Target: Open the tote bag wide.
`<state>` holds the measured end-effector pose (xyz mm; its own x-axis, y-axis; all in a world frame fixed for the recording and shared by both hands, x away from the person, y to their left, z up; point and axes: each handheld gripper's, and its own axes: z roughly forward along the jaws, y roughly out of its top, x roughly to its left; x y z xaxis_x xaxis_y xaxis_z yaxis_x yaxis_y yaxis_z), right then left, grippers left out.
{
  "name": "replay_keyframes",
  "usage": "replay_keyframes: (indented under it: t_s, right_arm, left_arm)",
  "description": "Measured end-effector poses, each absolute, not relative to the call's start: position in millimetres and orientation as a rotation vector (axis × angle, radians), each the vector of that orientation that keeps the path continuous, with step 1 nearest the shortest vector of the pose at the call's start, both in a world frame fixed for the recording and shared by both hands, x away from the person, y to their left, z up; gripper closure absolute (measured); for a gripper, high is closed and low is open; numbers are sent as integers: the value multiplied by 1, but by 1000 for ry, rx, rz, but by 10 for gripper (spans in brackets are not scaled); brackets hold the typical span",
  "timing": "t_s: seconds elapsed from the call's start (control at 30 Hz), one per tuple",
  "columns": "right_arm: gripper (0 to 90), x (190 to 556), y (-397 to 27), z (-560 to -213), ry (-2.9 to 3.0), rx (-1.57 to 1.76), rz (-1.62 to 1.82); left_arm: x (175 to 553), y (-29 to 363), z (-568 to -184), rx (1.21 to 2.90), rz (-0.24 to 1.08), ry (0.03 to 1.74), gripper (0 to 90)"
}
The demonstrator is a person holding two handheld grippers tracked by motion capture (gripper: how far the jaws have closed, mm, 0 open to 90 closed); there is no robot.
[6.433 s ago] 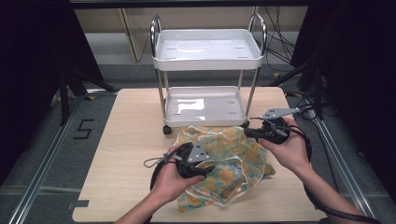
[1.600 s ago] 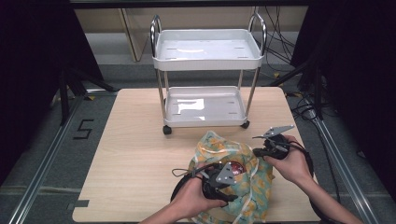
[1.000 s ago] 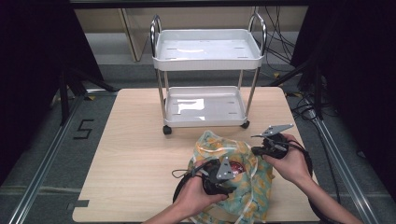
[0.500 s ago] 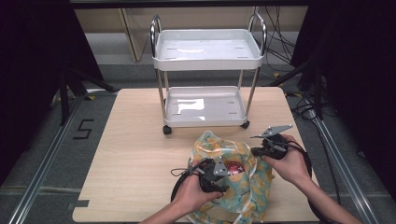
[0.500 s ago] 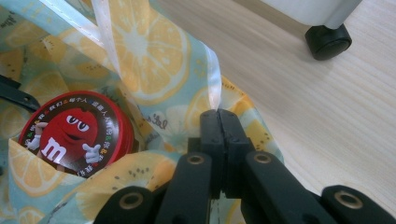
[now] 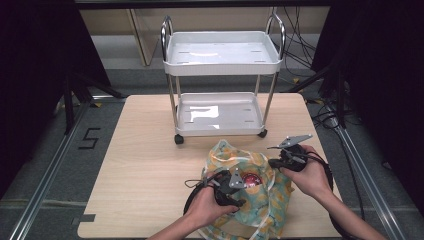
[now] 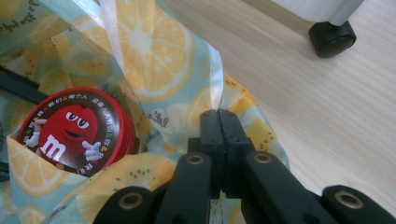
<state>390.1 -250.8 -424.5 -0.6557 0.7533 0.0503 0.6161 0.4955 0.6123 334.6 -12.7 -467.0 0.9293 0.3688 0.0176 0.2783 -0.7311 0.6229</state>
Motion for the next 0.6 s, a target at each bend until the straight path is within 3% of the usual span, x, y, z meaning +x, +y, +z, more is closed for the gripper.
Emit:
replay_keyframes:
  t_s: [0.13,0.2,0.23,0.37,0.4,0.6]
  right_arm:
    - [900,391,-251,-425,2515,1163,895]
    - [861,390,-250,-428,2516,1168,909]
    - [861,390,-250,-428,2516,1168,909]
    - [754,391,-255,-428,2485,1147,923]
    - [654,387,-255,-421,2445,1173,960]
    - [578,375,-261,-394,2411,1109,1001]
  left_arm:
    - [332,-13,-473,2463,149,451,564]
    - [329,-13,-473,2462,102,456,719]
    - [329,-13,-473,2462,102,456,744]
    - [329,-11,-468,2444,114,447,768]
    - [329,-10,-465,2431,122,448,768]
    - [328,-7,-459,2381,146,456,767]
